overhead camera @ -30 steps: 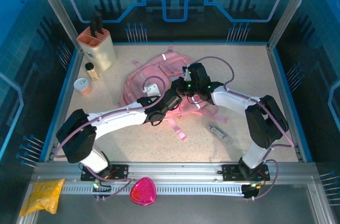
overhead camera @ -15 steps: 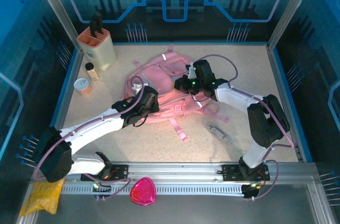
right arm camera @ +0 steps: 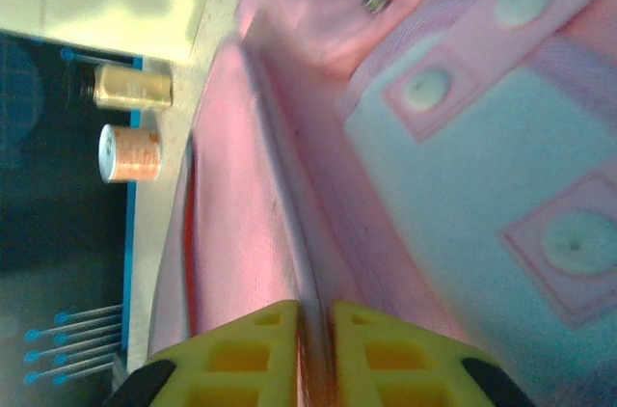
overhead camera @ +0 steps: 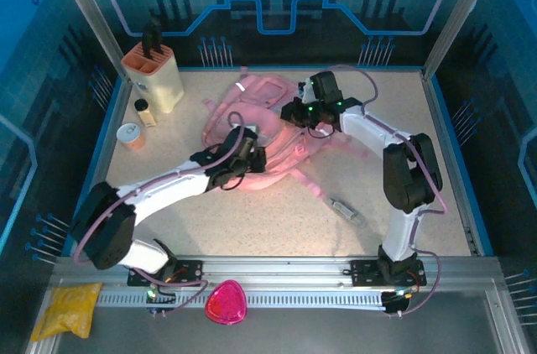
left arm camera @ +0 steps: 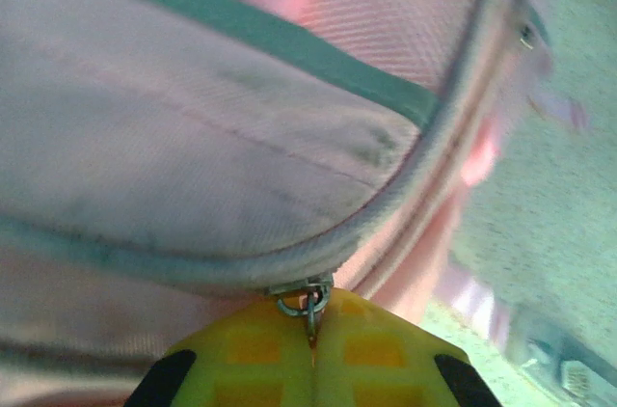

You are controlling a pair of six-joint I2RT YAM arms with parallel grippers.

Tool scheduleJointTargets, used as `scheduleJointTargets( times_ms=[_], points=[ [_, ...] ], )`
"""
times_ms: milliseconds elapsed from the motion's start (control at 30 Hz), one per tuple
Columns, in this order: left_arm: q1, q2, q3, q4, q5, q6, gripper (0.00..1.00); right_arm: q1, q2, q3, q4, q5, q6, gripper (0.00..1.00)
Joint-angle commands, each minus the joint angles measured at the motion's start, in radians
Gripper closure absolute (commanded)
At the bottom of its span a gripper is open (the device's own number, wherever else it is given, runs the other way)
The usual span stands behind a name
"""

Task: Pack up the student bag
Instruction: Unzip the student bag at the center of the table.

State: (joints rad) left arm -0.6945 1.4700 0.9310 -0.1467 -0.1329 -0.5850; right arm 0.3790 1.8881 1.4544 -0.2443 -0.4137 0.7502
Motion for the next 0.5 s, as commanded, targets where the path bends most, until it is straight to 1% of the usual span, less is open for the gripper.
scheduleJointTargets(
  times_ms=[0,67,100,167,233,333,433,467],
  points=[
    [-0.051,0.058,0.085,0.060,0.081,-0.032,1.00,-0.039,-0.029,0.061,-0.024,0.037,-0.062,0.69],
    [-0.053,0.086,0.099,0.090,0.095,-0.048,1.00,-0.056,-0.077,0.022,-0.042,0.045,-0.042,0.58],
    [-0.053,0.098,0.108,0.095,0.103,-0.049,1.00,-0.067,-0.109,-0.011,-0.050,0.024,-0.007,0.55],
    [-0.056,0.117,0.126,0.087,0.113,-0.046,1.00,-0.080,-0.169,-0.095,-0.014,-0.055,0.066,0.51],
    [-0.058,0.127,0.136,0.090,0.121,-0.046,1.00,-0.071,-0.236,-0.181,0.001,-0.057,0.102,0.47],
    [-0.065,0.134,0.142,0.101,0.133,-0.035,1.00,-0.058,-0.296,-0.292,0.020,-0.052,0.162,0.45],
    [-0.072,0.143,0.153,0.087,0.126,-0.029,1.00,-0.046,-0.297,-0.362,0.087,-0.104,0.244,0.45],
    [-0.073,0.145,0.154,0.086,0.124,-0.029,1.00,-0.041,-0.296,-0.390,0.160,-0.131,0.286,0.47]
  ],
)
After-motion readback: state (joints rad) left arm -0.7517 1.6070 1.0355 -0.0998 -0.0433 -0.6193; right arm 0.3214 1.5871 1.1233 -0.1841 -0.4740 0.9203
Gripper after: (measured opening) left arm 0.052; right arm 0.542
